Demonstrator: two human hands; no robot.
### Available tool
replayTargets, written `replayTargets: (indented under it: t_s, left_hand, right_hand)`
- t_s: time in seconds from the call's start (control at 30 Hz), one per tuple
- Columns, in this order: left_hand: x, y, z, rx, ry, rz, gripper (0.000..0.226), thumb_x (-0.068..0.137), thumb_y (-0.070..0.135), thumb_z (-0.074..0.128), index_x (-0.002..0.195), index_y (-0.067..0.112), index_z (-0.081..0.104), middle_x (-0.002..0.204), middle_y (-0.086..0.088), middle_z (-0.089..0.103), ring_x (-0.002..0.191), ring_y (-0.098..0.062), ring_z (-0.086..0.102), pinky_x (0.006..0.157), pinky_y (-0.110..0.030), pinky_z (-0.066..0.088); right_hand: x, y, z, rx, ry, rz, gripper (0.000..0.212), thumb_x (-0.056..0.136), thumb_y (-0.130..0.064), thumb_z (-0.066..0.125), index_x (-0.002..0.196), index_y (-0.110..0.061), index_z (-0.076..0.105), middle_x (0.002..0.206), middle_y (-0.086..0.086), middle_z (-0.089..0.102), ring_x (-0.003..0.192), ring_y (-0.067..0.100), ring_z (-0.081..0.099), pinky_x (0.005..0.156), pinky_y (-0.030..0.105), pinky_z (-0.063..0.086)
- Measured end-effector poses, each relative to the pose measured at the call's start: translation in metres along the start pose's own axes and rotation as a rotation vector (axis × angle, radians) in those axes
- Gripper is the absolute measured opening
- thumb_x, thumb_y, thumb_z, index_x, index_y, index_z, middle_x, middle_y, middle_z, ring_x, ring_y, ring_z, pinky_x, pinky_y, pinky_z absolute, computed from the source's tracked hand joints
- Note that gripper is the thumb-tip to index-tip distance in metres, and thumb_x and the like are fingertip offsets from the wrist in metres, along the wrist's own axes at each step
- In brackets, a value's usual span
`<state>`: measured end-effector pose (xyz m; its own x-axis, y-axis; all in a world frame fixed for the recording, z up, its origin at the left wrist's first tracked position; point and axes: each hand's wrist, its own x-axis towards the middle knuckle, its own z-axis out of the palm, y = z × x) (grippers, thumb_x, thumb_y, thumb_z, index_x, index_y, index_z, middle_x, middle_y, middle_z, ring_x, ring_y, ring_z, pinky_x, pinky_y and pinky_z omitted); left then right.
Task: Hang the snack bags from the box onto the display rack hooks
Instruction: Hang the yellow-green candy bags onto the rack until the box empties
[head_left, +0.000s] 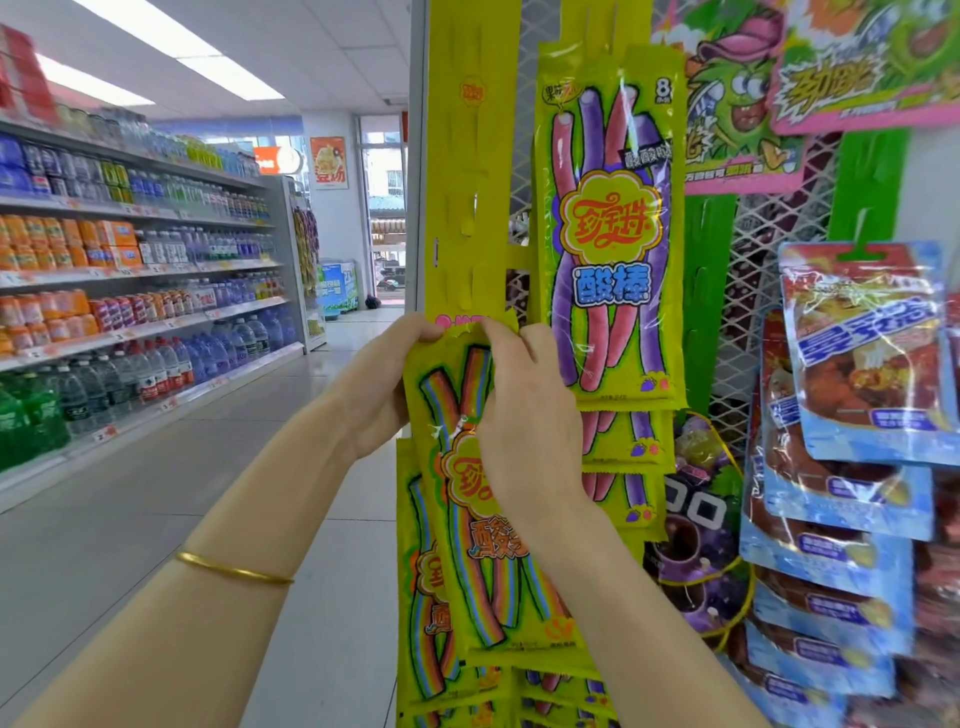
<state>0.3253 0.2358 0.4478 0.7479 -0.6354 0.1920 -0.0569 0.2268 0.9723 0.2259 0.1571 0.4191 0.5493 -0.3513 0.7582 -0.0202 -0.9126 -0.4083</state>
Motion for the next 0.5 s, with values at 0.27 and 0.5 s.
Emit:
replayTargets:
  t_s: [0.27, 0.5]
  left_hand:
    - [0.001, -0.003, 0.002, -0.046, -0.059, -0.013, 0.024, 0.092, 0.027, 0.042, 0.093, 0.012, 0.062, 0.078, -0.007, 0.070, 0.060, -0.019, 0.065, 0.058, -0.027, 0.055]
    - [-0.003, -0.008, -0.011, 0.028, -0.072, 0.105, 0.028, 0.090, 0.020, 0.051, 0.110, 0.003, 0.062, 0.108, -0.015, 0.069, 0.090, -0.023, 0.068, 0.084, -0.033, 0.056]
  right_hand:
    - [-0.006, 0.005, 0.004, 0.035, -0.035, 0.020, 0.058, 0.091, 0.002, 0.043, 0.143, -0.019, 0.030, 0.130, 0.002, 0.035, 0.090, 0.026, 0.060, 0.068, 0.034, 0.047]
    - [-0.022, 0.014, 0.012, 0.066, -0.023, 0.006, 0.054, 0.094, -0.002, 0.044, 0.143, -0.020, 0.031, 0.134, 0.003, 0.040, 0.092, 0.023, 0.062, 0.072, 0.033, 0.054]
